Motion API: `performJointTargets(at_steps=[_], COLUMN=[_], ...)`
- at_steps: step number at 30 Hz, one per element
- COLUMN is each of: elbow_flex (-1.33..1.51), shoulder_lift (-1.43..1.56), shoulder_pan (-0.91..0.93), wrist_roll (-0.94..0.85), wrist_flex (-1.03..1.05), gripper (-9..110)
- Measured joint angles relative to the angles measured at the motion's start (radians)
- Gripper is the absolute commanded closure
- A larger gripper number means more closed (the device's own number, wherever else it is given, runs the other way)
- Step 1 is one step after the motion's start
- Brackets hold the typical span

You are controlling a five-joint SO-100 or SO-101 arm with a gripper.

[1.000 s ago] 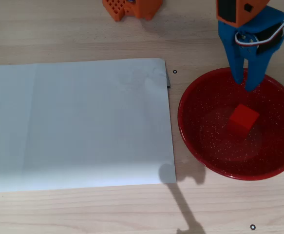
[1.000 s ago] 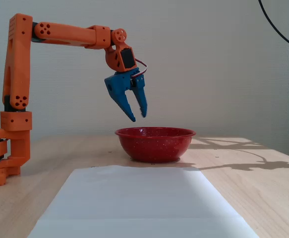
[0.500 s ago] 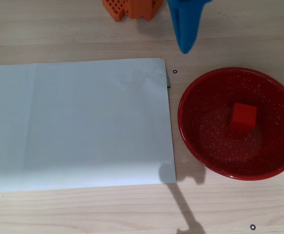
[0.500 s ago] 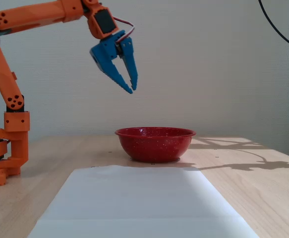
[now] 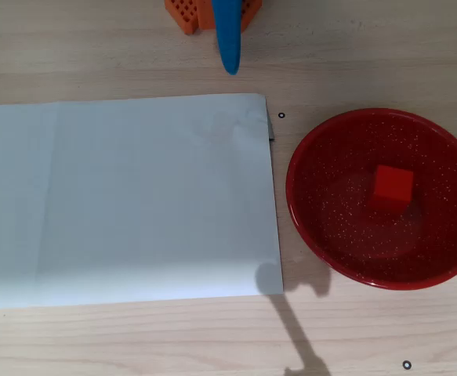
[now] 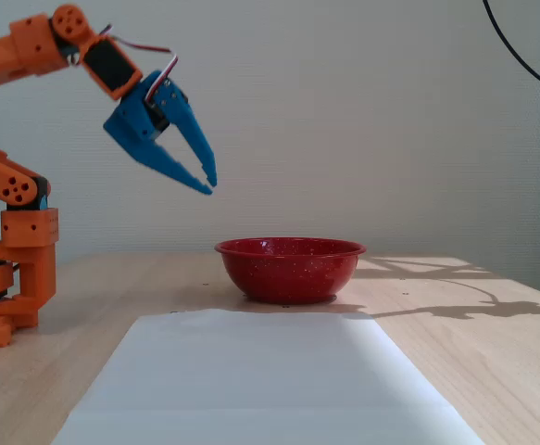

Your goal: Grasp the red cube and put it in the red bowl

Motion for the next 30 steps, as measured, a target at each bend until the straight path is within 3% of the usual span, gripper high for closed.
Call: performJointTargets(at_steps=[7,15,30], elbow_flex=[0.416,0.706,0.782], shoulder_lift=[0.239,0.485,0.545], shoulder_pan=[-0.041,-0.081,-0.1], wrist_roll=[0.0,0.009,-0.002], wrist_flex=[-0.249,-0.291,-0.218], gripper=[101,101,101])
